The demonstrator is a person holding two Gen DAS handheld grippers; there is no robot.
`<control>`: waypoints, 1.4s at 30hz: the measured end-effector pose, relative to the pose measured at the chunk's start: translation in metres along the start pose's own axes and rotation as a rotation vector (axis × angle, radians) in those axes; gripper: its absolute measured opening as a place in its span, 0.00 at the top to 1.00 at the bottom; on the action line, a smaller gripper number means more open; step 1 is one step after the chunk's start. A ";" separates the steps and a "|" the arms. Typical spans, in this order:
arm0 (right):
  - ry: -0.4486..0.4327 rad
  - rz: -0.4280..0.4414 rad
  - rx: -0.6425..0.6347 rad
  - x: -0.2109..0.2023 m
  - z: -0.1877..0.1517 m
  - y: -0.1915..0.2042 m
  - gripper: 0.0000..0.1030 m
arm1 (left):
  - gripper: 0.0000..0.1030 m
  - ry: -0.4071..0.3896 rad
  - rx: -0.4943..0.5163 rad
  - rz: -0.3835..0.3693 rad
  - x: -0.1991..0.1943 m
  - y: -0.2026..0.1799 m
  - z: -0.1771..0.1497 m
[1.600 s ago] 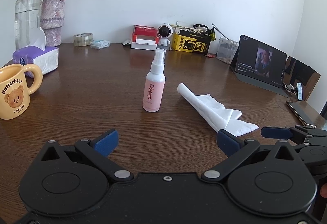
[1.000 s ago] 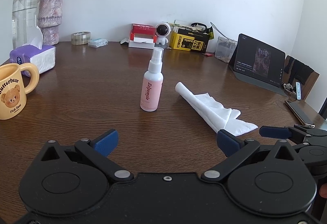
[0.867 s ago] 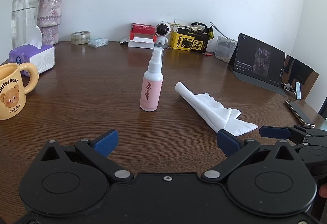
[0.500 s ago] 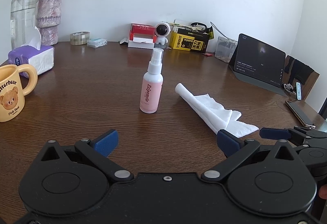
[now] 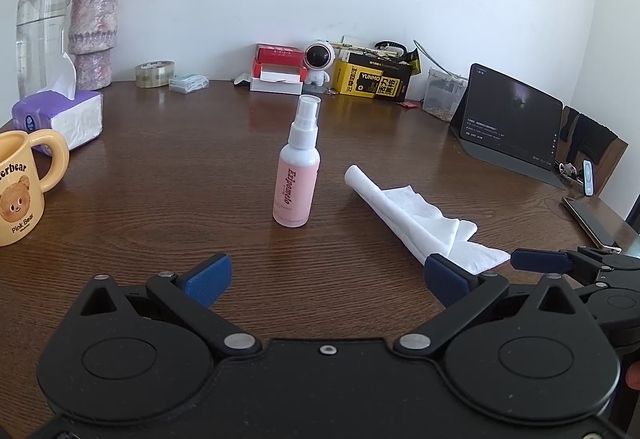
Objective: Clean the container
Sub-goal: 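Move both tools toward the pink spray bottle and white tissue, then close the left gripper around the pink spray bottle's neck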
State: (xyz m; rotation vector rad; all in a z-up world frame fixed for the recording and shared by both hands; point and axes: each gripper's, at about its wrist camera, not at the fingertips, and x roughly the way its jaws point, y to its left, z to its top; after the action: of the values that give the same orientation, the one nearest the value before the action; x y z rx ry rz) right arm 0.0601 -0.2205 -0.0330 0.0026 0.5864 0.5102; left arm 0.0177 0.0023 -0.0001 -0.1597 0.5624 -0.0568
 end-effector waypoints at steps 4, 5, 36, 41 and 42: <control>0.000 0.001 0.000 0.002 0.002 -0.001 0.00 | 0.00 0.003 0.000 0.004 0.002 0.000 0.001; 0.001 0.001 0.000 0.003 0.002 -0.001 0.00 | 0.00 0.004 -0.001 0.004 0.003 0.001 0.002; 0.004 0.010 -0.002 0.017 0.012 -0.008 0.00 | 0.00 0.010 -0.015 0.042 0.033 0.010 0.031; 0.000 0.016 -0.011 0.016 0.013 -0.009 0.00 | 0.00 0.010 -0.003 0.064 0.048 0.010 0.043; 0.000 0.017 -0.012 0.016 0.013 -0.010 0.00 | 0.00 0.013 -0.004 0.068 0.052 0.010 0.046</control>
State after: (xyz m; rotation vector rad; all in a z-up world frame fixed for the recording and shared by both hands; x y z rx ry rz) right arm 0.0832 -0.2194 -0.0321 -0.0038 0.5837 0.5299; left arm 0.0861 0.0133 0.0090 -0.1436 0.5806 0.0094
